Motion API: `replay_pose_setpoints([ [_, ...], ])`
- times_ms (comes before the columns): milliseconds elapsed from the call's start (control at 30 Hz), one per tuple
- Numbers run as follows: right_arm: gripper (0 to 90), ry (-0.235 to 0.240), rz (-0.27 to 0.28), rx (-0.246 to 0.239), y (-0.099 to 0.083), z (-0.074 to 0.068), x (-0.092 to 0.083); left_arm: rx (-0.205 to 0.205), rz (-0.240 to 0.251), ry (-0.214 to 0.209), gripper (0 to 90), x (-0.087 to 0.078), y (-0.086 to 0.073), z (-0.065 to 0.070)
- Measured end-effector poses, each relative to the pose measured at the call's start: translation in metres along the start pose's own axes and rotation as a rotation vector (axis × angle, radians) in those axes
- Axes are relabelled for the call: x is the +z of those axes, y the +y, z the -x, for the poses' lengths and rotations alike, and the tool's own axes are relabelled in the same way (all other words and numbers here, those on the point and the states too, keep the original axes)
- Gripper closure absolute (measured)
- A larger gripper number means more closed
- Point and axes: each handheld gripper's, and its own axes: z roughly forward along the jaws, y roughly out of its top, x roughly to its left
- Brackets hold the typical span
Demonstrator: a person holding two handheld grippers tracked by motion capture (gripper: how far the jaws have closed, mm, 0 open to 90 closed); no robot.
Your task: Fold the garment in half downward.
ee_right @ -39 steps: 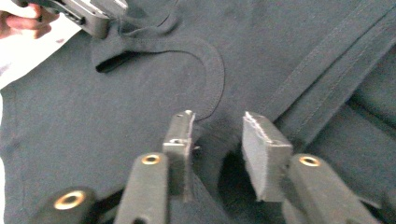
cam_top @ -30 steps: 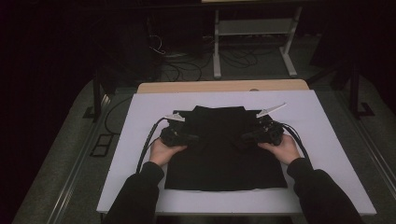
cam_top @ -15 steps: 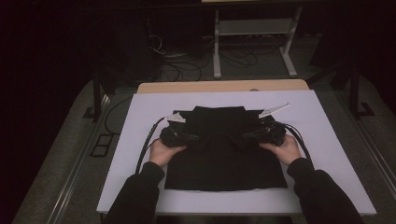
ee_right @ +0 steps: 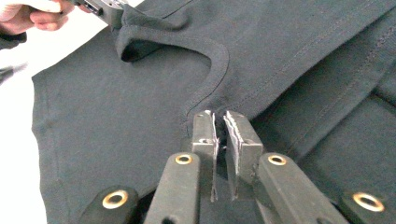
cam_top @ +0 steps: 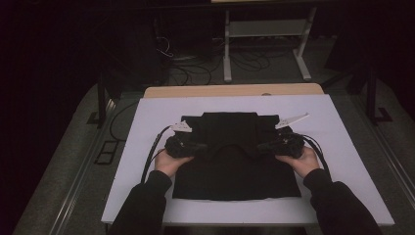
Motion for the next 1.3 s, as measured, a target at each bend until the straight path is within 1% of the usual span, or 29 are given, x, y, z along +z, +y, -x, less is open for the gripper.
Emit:
replay_pose_setpoints([
  [167, 81.5, 0.006, 0.003, -0.003, -0.003, -0.003, -0.002, 0.017, 0.007, -0.004, 83.3, -0.002, -0.002, 0.009],
  [367, 81.5, 0.013, 0.0, 0.001, -0.007, -0.007, -0.005, 0.031, 0.004, -0.005, 83.3, -0.003, -0.005, 0.014],
  [433, 81.5, 0.014, 0.001, 0.002, -0.008, -0.007, -0.005, 0.032, 0.006, -0.003, 83.3, -0.003, -0.006, 0.016],
  [467, 81.5, 0.015, -0.002, -0.002, -0.01, -0.009, -0.005, 0.035, -0.006, -0.003, 83.3, -0.003, -0.007, 0.017],
  [500, 81.4, 0.017, -0.002, 0.002, -0.011, -0.009, -0.006, 0.035, -0.006, -0.003, 83.3, -0.003, -0.007, 0.017],
  [533, 81.4, 0.017, -0.002, 0.002, -0.011, -0.009, -0.006, 0.033, 0.002, -0.001, 83.3, -0.003, -0.008, 0.019],
  [567, 81.4, 0.025, -0.008, 0.012, -0.014, -0.011, -0.006, 0.03, 0.008, -0.004, 83.3, -0.004, -0.01, 0.022],
  [600, 81.5, 0.025, -0.014, 0.006, -0.015, -0.011, -0.006, 0.03, 0.008, -0.004, 83.3, -0.004, -0.01, 0.022],
  [633, 81.4, 0.026, -0.021, 0.01, -0.016, -0.012, -0.006, 0.037, 0.005, -0.007, 83.3, -0.005, -0.012, 0.025],
  [733, 81.5, 0.024, -0.022, 0.009, -0.017, -0.013, -0.007, 0.042, 0.007, -0.01, 83.3, -0.007, -0.013, 0.029],
  [767, 81.5, 0.029, -0.018, 0.012, -0.018, -0.013, -0.008, 0.036, 0.008, -0.013, 83.3, -0.008, -0.014, 0.03],
  [833, 81.5, 0.034, -0.018, 0.016, -0.021, -0.013, -0.01, 0.039, 0.015, -0.013, 83.3, -0.009, -0.016, 0.034],
  [900, 81.5, 0.034, -0.028, 0.014, -0.024, -0.014, -0.01, 0.039, 0.013, -0.011, 83.3, -0.01, -0.017, 0.036],
  [933, 81.5, 0.034, -0.03, 0.019, -0.024, -0.015, -0.01, 0.048, 0.011, -0.011, 83.3, -0.01, -0.018, 0.037],
  [967, 81.5, 0.036, -0.035, 0.019, -0.026, -0.016, -0.01, 0.043, 0.007, -0.014, 83.3, -0.01, -0.019, 0.037],
  [1000, 81.5, 0.036, -0.035, 0.019, -0.026, -0.016, -0.01, 0.051, 0.005, -0.015, 83.3, -0.01, -0.02, 0.037],
  [1033, 81.5, 0.038, -0.036, 0.02, -0.027, -0.016, -0.01, 0.043, 0.003, -0.014, 83.3, -0.01, -0.021, 0.038],
  [1067, 81.5, 0.039, -0.04, 0.025, -0.028, -0.017, -0.011, 0.049, -0.002, -0.014, 83.3, -0.01, -0.022, 0.038],
  [1167, 81.5, 0.043, -0.042, 0.021, -0.029, -0.019, -0.01, 0.043, -0.004, -0.011, 83.3, -0.01, -0.023, 0.038],
  [1200, 81.5, 0.042, -0.044, 0.019, -0.03, -0.019, -0.01, 0.05, -0.008, -0.007, 83.3, -0.012, -0.023, 0.038],
  [1300, 81.5, 0.045, -0.046, 0.023, -0.031, -0.021, -0.01, 0.045, -0.002, -0.008, 83.3, -0.015, -0.024, 0.039],
])
